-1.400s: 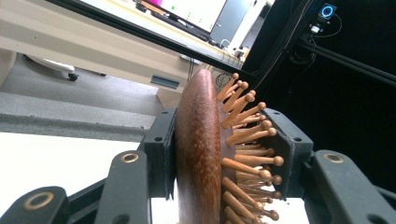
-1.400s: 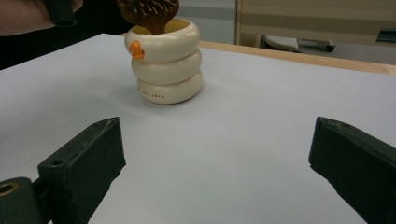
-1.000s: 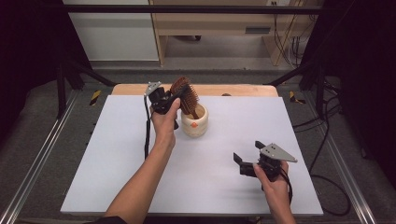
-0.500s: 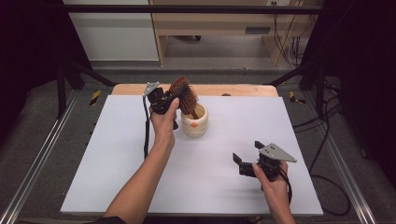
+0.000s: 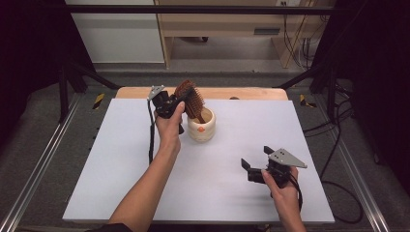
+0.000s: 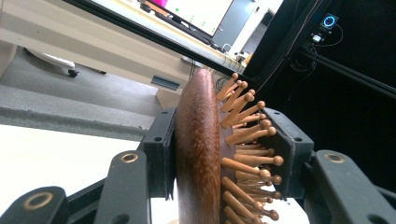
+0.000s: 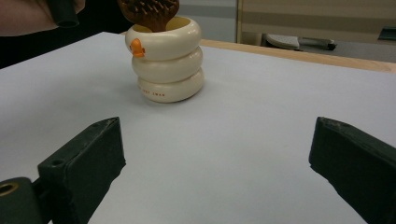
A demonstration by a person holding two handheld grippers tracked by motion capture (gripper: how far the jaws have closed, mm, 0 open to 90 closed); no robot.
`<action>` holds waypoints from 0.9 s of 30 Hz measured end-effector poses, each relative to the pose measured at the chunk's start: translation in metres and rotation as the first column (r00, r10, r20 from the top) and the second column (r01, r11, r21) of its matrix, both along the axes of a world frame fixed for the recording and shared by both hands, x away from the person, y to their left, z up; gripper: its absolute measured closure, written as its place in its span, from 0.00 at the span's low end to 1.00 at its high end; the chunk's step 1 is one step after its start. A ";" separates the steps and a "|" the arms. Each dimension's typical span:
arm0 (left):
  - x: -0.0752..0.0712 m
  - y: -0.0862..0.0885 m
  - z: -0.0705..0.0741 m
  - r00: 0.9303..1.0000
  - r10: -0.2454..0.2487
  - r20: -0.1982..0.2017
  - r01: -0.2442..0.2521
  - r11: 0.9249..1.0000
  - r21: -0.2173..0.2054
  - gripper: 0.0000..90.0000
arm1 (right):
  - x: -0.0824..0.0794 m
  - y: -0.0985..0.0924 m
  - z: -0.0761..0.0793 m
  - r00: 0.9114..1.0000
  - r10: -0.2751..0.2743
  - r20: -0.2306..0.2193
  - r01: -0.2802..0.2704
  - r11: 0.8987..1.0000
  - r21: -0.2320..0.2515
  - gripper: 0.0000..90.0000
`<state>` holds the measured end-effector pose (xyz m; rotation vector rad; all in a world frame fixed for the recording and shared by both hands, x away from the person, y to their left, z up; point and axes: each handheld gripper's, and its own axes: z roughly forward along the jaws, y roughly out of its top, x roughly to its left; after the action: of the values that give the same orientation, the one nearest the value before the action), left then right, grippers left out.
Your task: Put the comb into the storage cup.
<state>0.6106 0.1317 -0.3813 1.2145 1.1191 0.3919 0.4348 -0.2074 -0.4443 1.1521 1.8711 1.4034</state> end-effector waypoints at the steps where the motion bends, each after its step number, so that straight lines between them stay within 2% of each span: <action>1: 0.000 0.000 0.000 1.000 0.000 0.000 0.000 1.000 -0.001 0.56 | 0.000 0.000 0.000 1.000 0.000 0.001 0.000 1.000 -0.001 0.04; 27: 0.004 0.004 -0.003 1.000 -0.005 -0.011 0.005 1.000 -0.012 0.55 | 0.001 0.001 -0.002 1.000 0.006 -0.009 -0.006 1.000 -0.001 0.04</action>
<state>0.6147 0.1360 -0.3842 1.2095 1.1266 0.3744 0.4359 -0.2062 -0.4461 1.1554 1.8829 1.4018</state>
